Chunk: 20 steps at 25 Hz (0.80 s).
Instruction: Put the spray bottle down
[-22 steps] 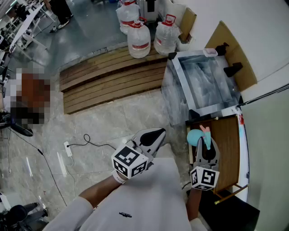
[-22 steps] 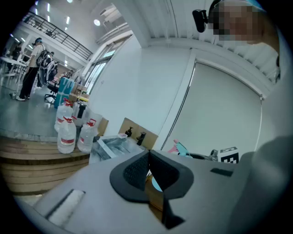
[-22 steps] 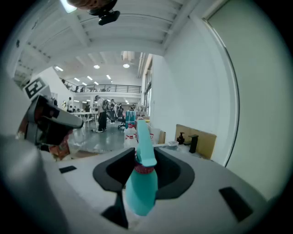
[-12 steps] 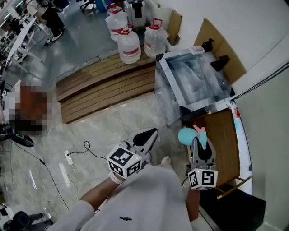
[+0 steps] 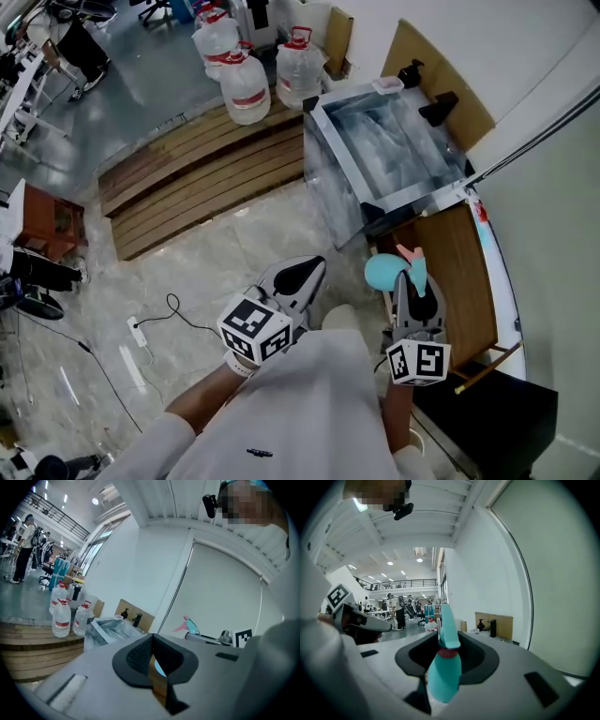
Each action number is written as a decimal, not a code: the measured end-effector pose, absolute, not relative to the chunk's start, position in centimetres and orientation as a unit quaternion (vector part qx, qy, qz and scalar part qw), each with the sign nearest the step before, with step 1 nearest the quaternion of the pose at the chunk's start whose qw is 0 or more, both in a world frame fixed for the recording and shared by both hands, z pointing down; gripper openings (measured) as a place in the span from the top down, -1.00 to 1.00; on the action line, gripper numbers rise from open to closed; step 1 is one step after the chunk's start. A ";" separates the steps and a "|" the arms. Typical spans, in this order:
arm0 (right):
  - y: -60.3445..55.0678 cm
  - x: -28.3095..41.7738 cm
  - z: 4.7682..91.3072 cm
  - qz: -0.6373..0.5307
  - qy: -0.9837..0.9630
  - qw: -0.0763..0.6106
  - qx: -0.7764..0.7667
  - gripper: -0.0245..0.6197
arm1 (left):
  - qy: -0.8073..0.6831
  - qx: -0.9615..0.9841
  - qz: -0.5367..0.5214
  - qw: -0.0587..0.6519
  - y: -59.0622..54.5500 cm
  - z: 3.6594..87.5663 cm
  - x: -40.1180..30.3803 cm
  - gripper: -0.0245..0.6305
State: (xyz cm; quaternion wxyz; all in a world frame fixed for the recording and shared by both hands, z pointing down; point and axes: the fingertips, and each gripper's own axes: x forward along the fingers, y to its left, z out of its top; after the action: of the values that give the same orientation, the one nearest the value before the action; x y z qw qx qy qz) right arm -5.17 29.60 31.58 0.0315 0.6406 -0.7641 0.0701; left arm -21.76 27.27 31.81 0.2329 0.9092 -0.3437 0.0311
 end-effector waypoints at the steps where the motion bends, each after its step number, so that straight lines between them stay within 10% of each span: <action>1: 29.6 -4.9 31.6 0.072 -0.762 0.032 0.643 0.54 | -0.341 0.910 0.032 0.234 27.1 31.9 -21.6 0.91; 20: 14.4 7.8 31.9 0.081 -0.743 0.024 0.664 0.54 | -0.321 0.916 0.074 0.231 12.7 32.7 -10.2 0.91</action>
State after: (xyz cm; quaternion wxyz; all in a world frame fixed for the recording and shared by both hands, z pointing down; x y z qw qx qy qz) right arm 7.84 14.41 31.90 0.0238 0.6643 -0.7427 0.0808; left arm -10.19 12.70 32.71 0.2311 0.9156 -0.3206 0.0735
